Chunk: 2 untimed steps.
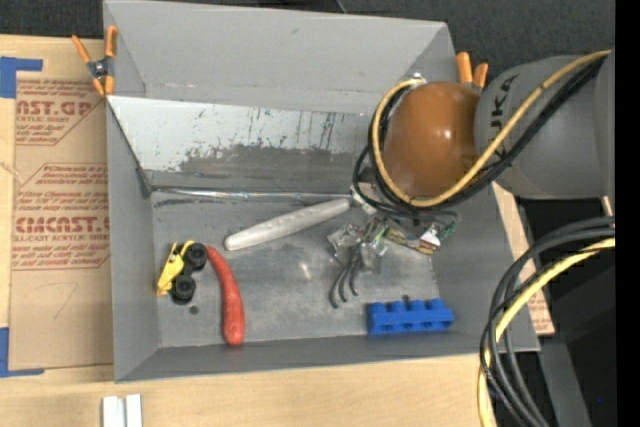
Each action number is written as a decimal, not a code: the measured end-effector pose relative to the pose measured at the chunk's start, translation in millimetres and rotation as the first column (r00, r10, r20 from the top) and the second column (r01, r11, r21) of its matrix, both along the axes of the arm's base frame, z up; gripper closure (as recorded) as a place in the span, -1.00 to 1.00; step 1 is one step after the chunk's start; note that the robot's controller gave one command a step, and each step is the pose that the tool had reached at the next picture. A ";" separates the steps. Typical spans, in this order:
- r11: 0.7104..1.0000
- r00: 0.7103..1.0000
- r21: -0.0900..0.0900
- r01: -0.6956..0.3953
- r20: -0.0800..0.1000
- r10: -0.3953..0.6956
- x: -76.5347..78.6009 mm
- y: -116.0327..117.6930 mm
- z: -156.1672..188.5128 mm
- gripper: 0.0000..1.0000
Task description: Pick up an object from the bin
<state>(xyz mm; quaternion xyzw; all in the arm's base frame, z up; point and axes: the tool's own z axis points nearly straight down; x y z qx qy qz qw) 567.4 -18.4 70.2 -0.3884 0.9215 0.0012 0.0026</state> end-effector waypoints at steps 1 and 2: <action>1.000 1.000 0.001 0.000 -0.002 0.000 -1.0 0.7 10.7 1.00; 1.000 1.000 0.001 0.001 -0.001 -0.001 -0.6 1.5 30.2 1.00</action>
Offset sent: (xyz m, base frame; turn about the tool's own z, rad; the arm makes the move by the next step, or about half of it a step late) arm -0.0007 0.0003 0.0348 0.0002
